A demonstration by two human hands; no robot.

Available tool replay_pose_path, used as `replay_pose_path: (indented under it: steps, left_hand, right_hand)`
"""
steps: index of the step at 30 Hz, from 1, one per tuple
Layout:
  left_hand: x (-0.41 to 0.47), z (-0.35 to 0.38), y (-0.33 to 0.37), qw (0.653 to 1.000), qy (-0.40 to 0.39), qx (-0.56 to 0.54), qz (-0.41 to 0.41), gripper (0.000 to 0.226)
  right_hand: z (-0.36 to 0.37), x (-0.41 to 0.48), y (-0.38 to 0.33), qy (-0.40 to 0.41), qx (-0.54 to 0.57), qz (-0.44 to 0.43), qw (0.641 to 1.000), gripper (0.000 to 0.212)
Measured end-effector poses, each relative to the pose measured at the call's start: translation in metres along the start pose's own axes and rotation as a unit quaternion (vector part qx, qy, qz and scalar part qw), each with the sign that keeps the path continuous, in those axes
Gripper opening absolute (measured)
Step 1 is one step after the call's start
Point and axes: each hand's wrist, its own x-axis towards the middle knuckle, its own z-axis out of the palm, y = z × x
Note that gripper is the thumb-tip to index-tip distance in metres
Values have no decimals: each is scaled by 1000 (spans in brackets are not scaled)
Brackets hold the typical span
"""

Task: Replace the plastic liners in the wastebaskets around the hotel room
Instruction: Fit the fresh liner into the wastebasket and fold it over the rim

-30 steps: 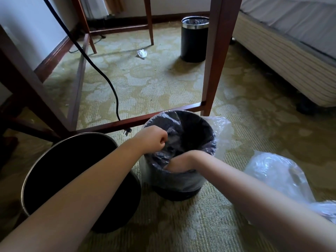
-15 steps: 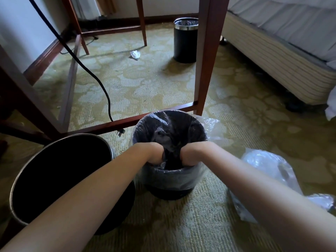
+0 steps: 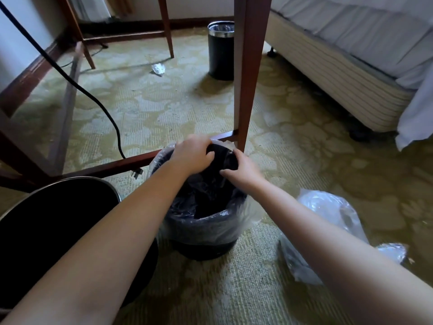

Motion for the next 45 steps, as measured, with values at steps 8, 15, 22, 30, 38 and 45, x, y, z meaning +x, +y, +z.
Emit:
replay_pose_path:
  steps: [8,15,22,30,38,45]
  left_hand:
    - [-6,13,-4,998,-20,53,3,48]
    - [-23,3,16,999,38,-29,22,27]
    - [-59,12,89,965,-260,-40,10,63]
    - [-90,13,82,959,-276,55,45,12]
    - [-117,12,23,933,-318,124,111,8]
    - [-111,-13,10,948,-302,-50,81,35]
  right_hand:
    - [5,6,19,-77,333,137,930,26]
    - [-33,19,4,30,169,71,982,29]
    - [-48,5,-13,-92,-38,89,991,46]
    - [-16,3,-1,-138,0,118,983,78]
    - [0,5,-2,-39,-86,93,991,59]
    - [1,-8,0,144,-247,-77,955,54]
